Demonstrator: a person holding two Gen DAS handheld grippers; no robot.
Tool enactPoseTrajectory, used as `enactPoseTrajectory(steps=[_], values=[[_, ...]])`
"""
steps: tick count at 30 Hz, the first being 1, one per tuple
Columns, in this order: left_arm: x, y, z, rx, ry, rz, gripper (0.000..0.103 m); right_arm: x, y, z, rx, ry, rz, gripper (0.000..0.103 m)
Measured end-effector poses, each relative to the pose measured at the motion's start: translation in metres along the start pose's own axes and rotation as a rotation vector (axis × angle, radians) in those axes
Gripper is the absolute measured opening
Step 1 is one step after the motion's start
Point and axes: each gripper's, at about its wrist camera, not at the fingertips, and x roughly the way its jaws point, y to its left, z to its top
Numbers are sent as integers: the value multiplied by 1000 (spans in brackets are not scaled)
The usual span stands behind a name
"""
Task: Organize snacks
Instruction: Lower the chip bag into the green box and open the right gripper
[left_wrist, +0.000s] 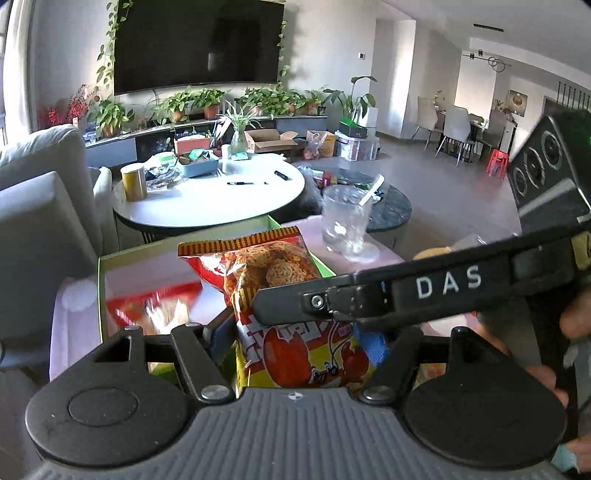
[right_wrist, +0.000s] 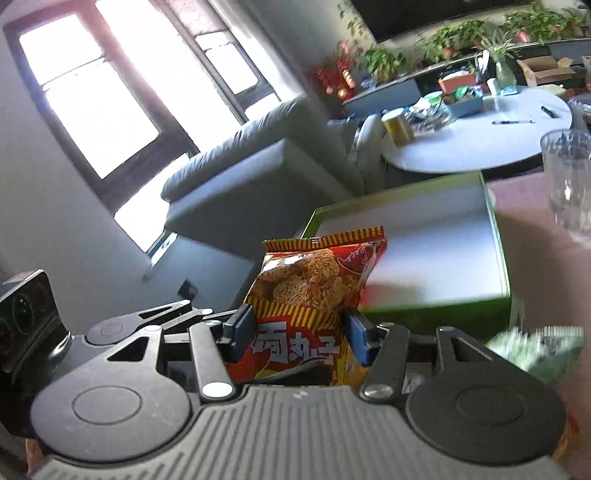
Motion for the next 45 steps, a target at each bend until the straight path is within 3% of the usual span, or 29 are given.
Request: enactPoseTrajectory(steps=[8,23,31,38,45], values=[[50,26,29,22,32,51,65,36,-27,35,72,-47,-8,38],[105,65,16,-21,144,76,65,91,-56,35,156,38,-25,39],[98,72,4,-43,139,99,71,100,-58,31,181,44,-53,47],[81,68,5,-36,114,141,75,78,-50,32,123,-97,-127,57],[56,62,1,-72,72,138,81,46,-40,33,47,-114,-127,57]])
